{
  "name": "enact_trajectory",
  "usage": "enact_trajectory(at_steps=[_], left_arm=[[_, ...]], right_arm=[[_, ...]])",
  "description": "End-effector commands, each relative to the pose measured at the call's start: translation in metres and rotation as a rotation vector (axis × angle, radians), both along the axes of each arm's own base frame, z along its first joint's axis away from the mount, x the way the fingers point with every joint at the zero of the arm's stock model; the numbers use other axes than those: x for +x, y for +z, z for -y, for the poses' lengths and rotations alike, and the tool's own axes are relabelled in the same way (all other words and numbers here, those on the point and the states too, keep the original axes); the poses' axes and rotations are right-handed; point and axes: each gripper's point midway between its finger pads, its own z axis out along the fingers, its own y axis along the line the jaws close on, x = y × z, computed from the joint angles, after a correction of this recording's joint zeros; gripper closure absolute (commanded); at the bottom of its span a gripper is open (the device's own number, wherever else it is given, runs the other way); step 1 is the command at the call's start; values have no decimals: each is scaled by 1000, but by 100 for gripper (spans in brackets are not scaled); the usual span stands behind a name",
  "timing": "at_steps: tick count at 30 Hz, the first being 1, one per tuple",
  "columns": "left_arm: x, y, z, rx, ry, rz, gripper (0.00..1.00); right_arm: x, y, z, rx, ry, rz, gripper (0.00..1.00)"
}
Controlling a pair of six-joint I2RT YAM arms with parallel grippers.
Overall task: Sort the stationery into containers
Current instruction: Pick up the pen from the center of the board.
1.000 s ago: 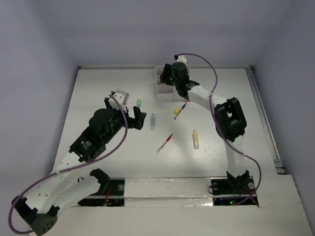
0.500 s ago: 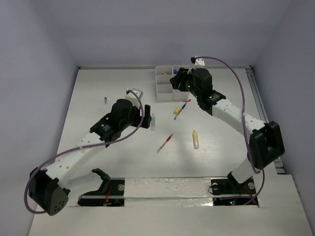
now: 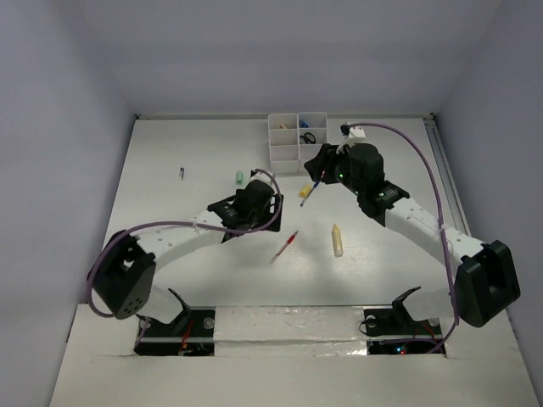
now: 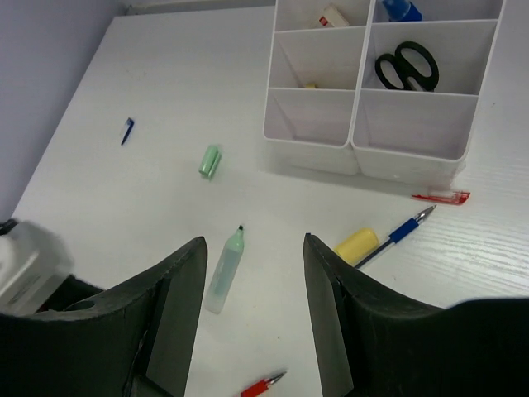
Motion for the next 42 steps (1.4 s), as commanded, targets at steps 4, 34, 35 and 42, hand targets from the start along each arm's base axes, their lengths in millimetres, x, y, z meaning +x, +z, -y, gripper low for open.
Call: enact_trajectory(at_steps=[4,34,35,42], left_arm=[[43,-18,1,60,156,71,33],[67,-54,-6,129,187,100,100],[63,-53,-10,116,192,104,100],[43,29,1,-196,126,263,100]], right_arm=[[-20,27,-2,43,54,80,44],[-27,15,-2,53,62,38,44],[-27,15,-3,63,63,28,43],[-46,14,-55,211,296,-48,36]])
